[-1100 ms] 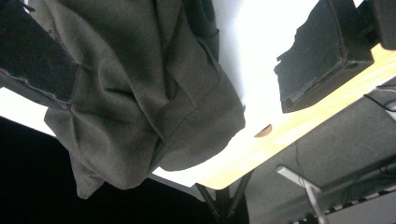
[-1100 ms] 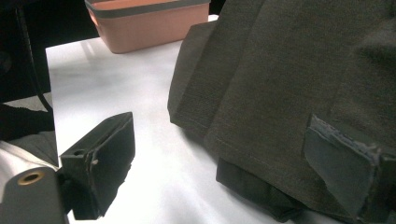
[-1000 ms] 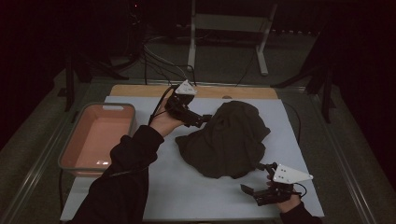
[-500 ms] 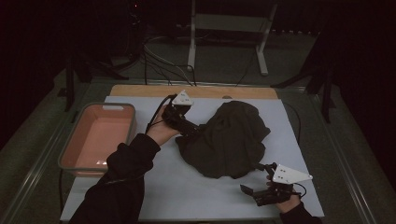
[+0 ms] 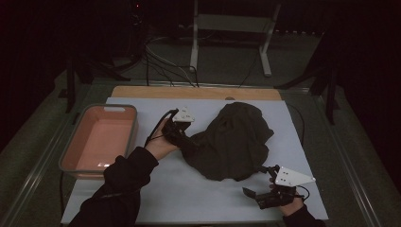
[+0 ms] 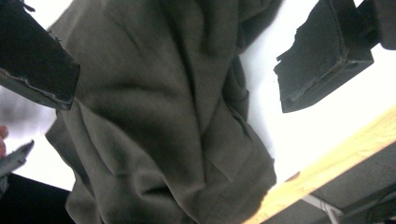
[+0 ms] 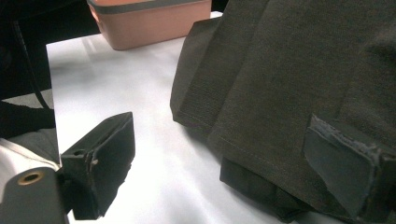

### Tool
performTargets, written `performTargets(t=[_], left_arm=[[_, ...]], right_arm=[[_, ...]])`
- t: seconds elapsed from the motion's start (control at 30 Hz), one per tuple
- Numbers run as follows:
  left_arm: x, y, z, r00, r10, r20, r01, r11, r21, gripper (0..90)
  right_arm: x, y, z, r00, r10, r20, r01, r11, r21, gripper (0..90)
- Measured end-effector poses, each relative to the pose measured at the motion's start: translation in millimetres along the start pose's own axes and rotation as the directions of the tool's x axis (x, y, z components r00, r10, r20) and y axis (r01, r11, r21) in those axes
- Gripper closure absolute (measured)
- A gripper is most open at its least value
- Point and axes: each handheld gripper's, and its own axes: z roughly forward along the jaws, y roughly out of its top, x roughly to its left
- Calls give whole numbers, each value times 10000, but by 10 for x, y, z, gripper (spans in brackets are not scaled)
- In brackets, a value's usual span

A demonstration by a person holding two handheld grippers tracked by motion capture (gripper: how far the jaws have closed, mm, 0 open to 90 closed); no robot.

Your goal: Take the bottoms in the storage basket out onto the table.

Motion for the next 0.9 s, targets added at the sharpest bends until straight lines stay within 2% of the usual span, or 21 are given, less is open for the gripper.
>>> performTargets(t=[0.4,0.43,0.63,0.9], left_arm=[[-134,-251,22,9993,-3,384,-3,9999,157,0],[-169,-298,29,9993,123,352,-133,9995,288,0],[-258,-439,41,9984,187,530,-210,9988,438,0],[-337,-642,36,9969,30,786,-70,9987,501,0]], right_arm=[[4,2,1,10000,-5,-8,5,10000,4,99],[3,3,0,10000,-17,6,17,10000,2,99],[6,3,1,10000,-31,2,31,10000,24,99],[9,7,-1,10000,-57,20,57,10000,14,99]])
